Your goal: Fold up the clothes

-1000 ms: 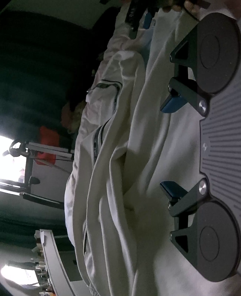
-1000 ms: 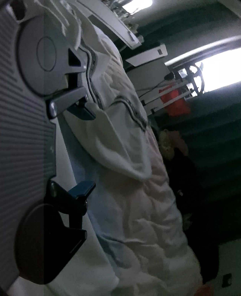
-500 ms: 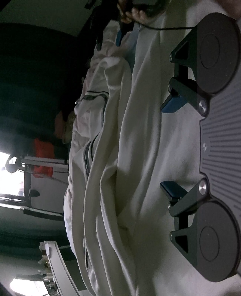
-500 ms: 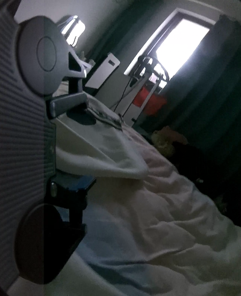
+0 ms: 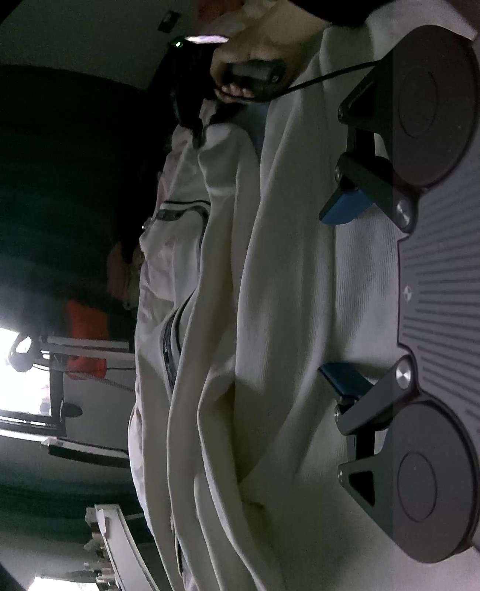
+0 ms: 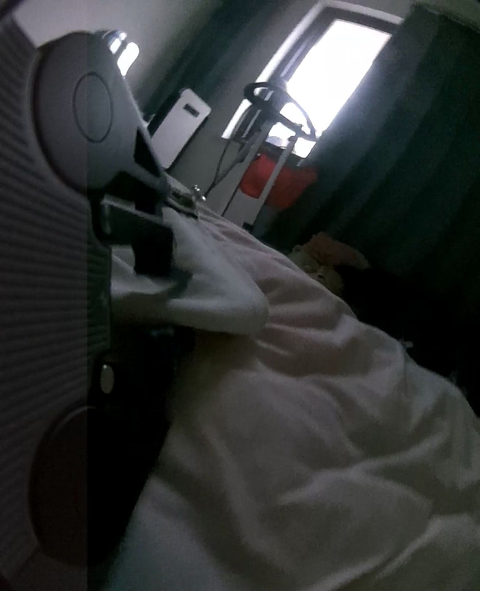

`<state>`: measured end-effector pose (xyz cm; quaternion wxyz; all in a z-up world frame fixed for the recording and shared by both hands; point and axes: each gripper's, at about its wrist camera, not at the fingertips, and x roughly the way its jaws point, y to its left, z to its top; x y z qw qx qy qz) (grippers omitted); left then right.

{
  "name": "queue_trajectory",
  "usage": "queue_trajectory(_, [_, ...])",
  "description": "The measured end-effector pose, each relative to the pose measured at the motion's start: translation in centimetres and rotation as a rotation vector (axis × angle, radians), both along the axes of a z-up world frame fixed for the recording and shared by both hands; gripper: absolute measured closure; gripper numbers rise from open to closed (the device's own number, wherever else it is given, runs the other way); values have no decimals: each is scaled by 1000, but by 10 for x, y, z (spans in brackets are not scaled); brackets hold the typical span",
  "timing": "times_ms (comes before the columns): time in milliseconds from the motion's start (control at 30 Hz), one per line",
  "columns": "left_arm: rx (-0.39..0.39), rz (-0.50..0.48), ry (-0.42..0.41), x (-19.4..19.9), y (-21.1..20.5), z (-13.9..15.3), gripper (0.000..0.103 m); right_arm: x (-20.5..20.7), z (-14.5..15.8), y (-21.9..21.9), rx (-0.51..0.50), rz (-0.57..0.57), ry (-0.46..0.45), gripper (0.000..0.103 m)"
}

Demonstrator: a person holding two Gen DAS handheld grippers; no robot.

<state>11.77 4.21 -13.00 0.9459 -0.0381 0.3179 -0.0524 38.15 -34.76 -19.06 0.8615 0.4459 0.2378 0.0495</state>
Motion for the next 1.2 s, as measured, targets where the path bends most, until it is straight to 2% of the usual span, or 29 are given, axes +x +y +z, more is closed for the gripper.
queue_trajectory(167, [16,-2,-4,0,-2,-1,19,-20,30,0,-77,-99,-106,97])
queue_trajectory(333, [-8,1,-15,-6,2,4,19,-66,72,-11,-251,-337,-211,98])
queue_trajectory(433, [-7,-6,-34,-11,3,9,19,-84,79,-18,-341,-411,-156,98])
queue_trajectory(633, [3,-19,-60,-19,2,16,19,-108,56,-34,-381,-396,32,97])
queue_trajectory(733, [4,-25,-71,-22,1,21,19,-128,57,-38,-419,-400,30,98])
queue_trajectory(833, [4,-33,-79,-25,0,24,19,-148,65,-46,-442,-456,28,98])
queue_trajectory(900, [5,-39,-78,-27,0,24,19,-153,61,-48,-460,-477,102,98])
queue_trajectory(1000, [11,-46,-75,-27,-2,24,19,-148,39,-45,-498,-390,252,96])
queue_trajectory(1033, [16,-47,-77,-26,-3,24,19,-147,34,-44,-509,-362,284,95])
queue_trajectory(1133, [33,-45,-92,-28,-5,24,19,-157,44,-40,-533,-339,284,88])
queue_trajectory(1200, [39,-45,-102,-30,-6,25,19,-167,55,-36,-531,-310,274,72])
